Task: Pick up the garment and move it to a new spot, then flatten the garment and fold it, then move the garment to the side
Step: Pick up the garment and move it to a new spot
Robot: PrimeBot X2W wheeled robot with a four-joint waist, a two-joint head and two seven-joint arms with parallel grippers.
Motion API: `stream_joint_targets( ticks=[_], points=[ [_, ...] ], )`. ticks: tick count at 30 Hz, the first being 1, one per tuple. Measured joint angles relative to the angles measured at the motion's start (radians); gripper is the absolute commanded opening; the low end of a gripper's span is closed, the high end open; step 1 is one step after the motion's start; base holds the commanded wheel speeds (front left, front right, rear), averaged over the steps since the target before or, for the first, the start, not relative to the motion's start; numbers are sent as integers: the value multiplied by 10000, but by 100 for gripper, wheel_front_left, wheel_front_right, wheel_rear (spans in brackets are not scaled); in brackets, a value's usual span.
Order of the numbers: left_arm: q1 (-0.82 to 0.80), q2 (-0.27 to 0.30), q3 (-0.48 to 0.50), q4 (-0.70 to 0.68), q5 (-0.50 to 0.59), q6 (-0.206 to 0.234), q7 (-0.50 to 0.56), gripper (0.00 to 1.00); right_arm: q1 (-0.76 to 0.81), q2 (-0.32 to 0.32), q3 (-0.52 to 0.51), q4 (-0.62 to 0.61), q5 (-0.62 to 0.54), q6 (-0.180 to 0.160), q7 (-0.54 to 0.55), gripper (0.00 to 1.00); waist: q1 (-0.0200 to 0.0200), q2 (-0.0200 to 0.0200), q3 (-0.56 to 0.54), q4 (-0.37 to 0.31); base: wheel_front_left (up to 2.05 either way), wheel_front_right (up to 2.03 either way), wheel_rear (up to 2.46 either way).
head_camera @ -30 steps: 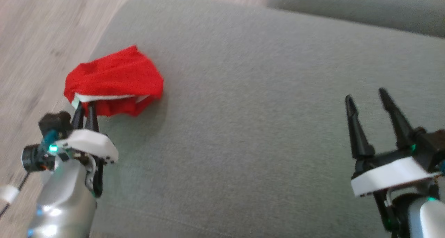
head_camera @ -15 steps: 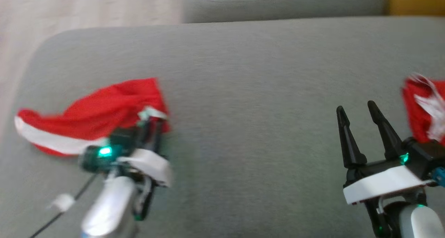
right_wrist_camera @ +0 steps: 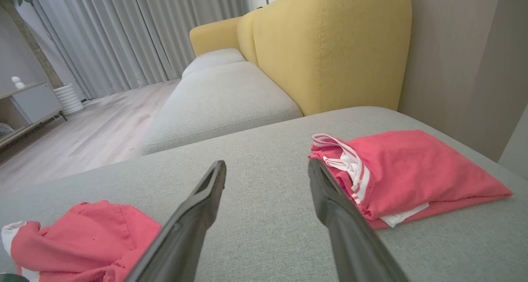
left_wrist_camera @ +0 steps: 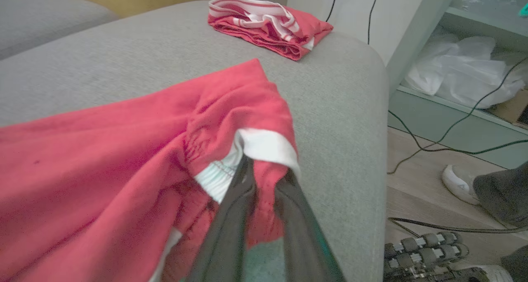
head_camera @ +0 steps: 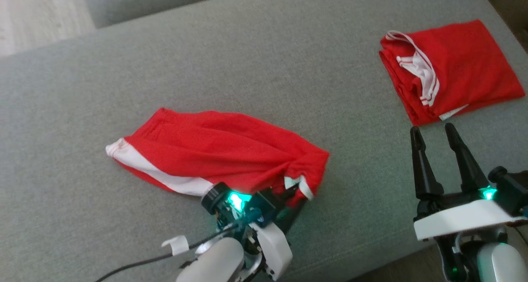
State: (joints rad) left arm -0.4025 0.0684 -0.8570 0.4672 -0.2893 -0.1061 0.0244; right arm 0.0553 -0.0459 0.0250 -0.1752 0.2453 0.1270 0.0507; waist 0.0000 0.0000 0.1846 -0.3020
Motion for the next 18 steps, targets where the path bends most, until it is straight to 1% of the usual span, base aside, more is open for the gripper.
stream_joint_targets(
  ticks=[1,3,5,10,11,14,18],
  points=[
    [-3,-12,-113,13,0,0,-61,100,0,0,-25,19,27,0,-36,100,1,0,96,-64,0,0,0],
    [-4,-17,-211,38,0,-8,-228,100,-1,2,-63,81,29,0,-69,100,3,0,243,-102,0,0,0],
    [-11,-21,-219,-2,0,-13,-481,100,-4,4,-115,113,31,0,-69,100,2,0,275,8,0,0,0],
    [-20,15,-56,-617,-209,58,-1129,100,-17,10,-309,109,-10,0,-63,100,0,0,150,582,0,0,0],
    [-13,35,61,-800,-249,148,-1260,100,-19,10,-359,100,-19,0,-48,100,0,0,115,722,0,0,0],
    [2,222,637,-1388,-424,610,-1705,100,-25,15,-435,50,-178,0,75,100,0,0,-6,1172,0,0,0],
    [212,729,1730,-2063,-702,1432,-2211,100,-21,17,-548,-148,-336,0,247,100,0,0,-214,1790,0,0,0]
  ],
)
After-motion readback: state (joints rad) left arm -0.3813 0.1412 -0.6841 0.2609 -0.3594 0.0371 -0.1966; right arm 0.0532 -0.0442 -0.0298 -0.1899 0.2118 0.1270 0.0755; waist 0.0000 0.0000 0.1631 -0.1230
